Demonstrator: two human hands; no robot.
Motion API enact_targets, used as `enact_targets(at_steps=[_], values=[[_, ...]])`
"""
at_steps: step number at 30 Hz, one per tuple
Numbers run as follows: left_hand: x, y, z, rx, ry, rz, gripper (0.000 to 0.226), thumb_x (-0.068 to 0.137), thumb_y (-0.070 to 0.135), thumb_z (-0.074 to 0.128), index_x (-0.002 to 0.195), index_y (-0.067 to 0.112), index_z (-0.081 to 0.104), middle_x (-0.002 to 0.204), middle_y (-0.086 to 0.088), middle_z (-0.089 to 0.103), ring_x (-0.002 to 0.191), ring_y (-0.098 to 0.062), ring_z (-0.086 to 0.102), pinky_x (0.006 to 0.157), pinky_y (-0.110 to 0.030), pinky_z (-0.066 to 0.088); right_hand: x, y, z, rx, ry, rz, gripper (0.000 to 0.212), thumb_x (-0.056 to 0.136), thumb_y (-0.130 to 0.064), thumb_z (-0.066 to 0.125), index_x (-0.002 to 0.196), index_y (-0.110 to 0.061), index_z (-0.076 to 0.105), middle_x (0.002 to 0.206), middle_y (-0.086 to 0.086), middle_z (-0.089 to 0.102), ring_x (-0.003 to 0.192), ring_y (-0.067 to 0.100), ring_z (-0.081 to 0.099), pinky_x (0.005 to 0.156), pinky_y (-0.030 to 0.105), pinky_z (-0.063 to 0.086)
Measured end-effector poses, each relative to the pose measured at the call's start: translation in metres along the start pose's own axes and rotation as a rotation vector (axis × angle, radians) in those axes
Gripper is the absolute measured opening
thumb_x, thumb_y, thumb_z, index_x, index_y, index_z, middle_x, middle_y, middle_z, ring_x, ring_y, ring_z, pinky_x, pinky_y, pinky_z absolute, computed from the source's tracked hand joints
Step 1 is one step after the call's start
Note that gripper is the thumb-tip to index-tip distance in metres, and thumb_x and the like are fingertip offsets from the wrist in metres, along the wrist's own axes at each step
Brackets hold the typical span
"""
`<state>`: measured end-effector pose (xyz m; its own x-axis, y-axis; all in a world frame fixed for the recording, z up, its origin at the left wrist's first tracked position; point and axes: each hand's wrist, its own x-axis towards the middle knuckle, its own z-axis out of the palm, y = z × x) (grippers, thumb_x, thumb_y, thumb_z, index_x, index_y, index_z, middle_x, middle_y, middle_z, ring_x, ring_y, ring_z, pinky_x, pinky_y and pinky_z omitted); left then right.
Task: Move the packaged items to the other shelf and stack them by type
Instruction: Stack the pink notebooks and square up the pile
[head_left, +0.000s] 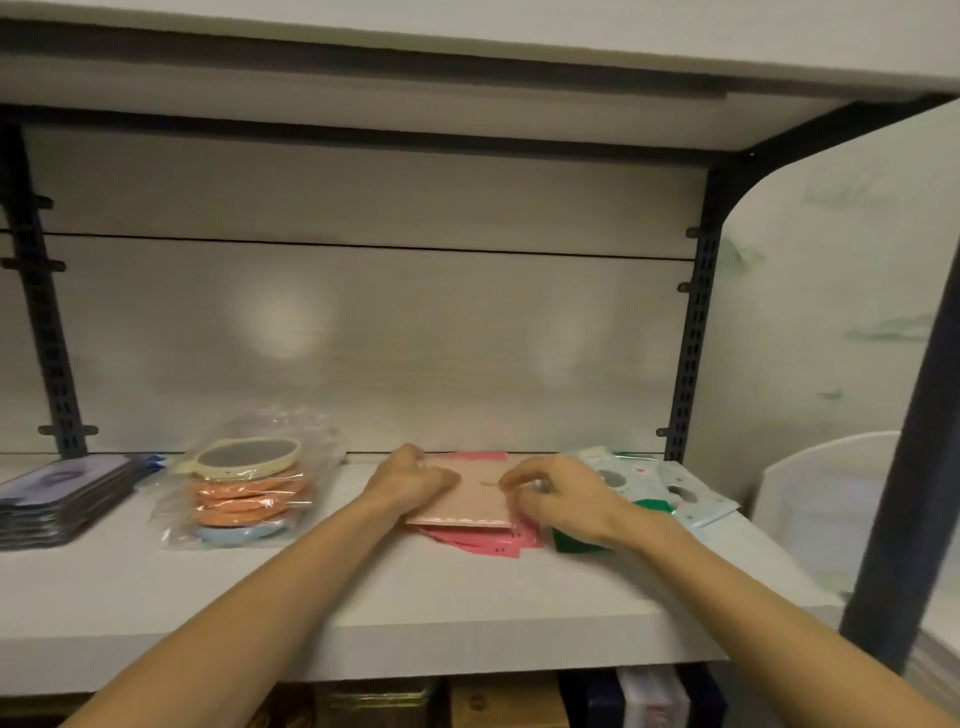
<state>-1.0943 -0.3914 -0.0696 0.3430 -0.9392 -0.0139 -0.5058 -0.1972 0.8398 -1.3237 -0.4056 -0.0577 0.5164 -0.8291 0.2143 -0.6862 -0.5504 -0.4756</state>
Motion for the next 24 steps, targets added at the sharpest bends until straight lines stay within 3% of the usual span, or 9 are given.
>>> enact_targets(at_steps=[3,6,9,13,17,21,24], values=[[0.007,-0.006,0.004,-0.239,0.083,-0.039,0.075,0.054,0.037,0.08,0.123,0.018,0.058,0.103,-0.003,0.067,0.095,-0.022,0.067,0.091,-0.034,0.054,0.026,0.01,-0.007,0.005,-0.003,0.049,0.037,0.09,-0.026,0.058,0.126,-0.025,0.068,0.129,-0.009,0.068,0.114,0.012,0.062,0.102,0.031,0.048],[0.008,-0.011,0.002,-0.42,0.185,-0.035,0.076,0.05,0.028,0.074,0.124,0.017,0.06,0.098,-0.003,0.067,0.086,-0.019,0.065,0.075,-0.029,0.05,0.056,0.02,-0.009,-0.095,-0.052,0.104,0.049,0.09,-0.033,0.06,0.138,-0.022,0.057,0.137,0.002,0.062,0.121,0.022,0.058,0.103,0.036,0.046],[0.009,-0.012,-0.003,-0.452,0.211,-0.014,0.078,0.05,0.023,0.071,0.126,0.013,0.059,0.1,-0.006,0.065,0.078,-0.013,0.06,0.064,-0.025,0.045,0.078,0.028,-0.004,-0.148,-0.137,0.145,0.062,0.086,-0.048,0.063,0.14,-0.021,0.051,0.136,0.006,0.06,0.118,0.025,0.058,0.098,0.034,0.047],[0.016,-0.014,-0.005,-0.454,0.199,-0.028,0.061,0.07,0.009,0.076,0.129,0.011,0.059,0.093,0.0,0.065,0.078,-0.011,0.06,0.06,-0.023,0.043,0.088,0.036,0.003,-0.091,-0.19,0.152,0.067,0.084,-0.063,0.064,0.133,-0.019,0.053,0.126,0.003,0.063,0.109,0.024,0.06,0.097,0.037,0.049],[0.022,-0.016,-0.003,-0.444,0.21,-0.033,0.053,0.081,0.002,0.071,0.13,0.012,0.058,0.093,0.0,0.063,0.077,-0.012,0.06,0.06,-0.023,0.044,0.092,0.044,0.003,-0.105,-0.113,0.112,0.081,0.076,-0.069,0.071,0.134,-0.016,0.054,0.129,0.005,0.062,0.111,0.025,0.059,0.098,0.037,0.049],[0.022,-0.013,-0.004,-0.487,0.217,-0.022,0.051,0.082,0.005,0.069,0.129,0.017,0.056,0.096,0.003,0.059,0.079,-0.011,0.06,0.061,-0.024,0.045,0.095,0.043,0.002,-0.04,-0.047,0.105,0.091,0.069,-0.065,0.08,0.137,-0.012,0.051,0.134,0.007,0.059,0.117,0.027,0.058,0.102,0.039,0.047],[0.019,-0.011,-0.007,-0.54,0.198,-0.043,0.053,0.076,0.015,0.073,0.127,0.019,0.057,0.11,-0.008,0.066,0.093,-0.023,0.067,0.072,-0.032,0.055,0.097,0.041,-0.004,0.075,0.05,0.094,0.093,0.07,-0.052,0.085,0.144,-0.01,0.048,0.139,0.007,0.056,0.122,0.026,0.056,0.105,0.037,0.045]])
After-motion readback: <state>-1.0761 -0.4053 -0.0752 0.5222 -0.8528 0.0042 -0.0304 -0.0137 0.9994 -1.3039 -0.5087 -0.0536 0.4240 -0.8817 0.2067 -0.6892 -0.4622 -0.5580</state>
